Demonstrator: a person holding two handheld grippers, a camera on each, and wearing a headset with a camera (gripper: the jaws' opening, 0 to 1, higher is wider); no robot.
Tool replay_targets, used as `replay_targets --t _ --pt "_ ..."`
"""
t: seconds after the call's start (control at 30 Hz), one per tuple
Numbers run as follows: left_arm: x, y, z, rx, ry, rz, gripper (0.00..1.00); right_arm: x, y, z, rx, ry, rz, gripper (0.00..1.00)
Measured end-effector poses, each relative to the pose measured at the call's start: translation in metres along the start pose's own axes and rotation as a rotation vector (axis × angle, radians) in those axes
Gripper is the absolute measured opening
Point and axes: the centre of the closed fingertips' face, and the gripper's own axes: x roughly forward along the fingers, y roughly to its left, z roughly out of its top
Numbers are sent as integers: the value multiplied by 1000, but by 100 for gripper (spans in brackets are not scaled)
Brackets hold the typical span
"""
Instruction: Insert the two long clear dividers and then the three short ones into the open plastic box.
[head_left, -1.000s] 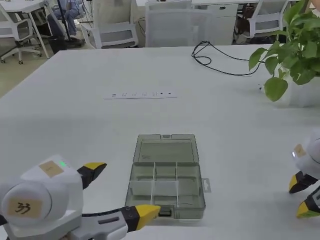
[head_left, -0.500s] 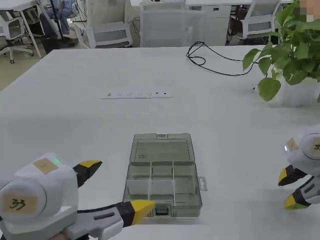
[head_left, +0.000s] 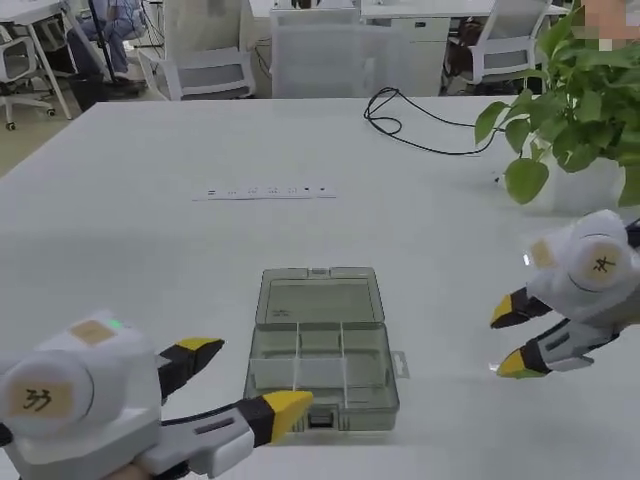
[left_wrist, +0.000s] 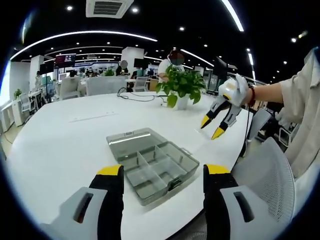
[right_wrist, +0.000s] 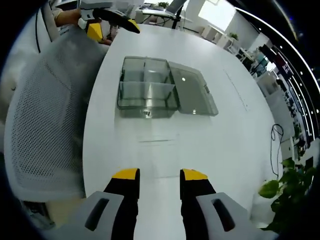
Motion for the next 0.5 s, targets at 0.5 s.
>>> replay_targets --t 0.5 --pt "0 -19 9 -142 -68 -65 46 -11 14 107 -177 -176 -90 32"
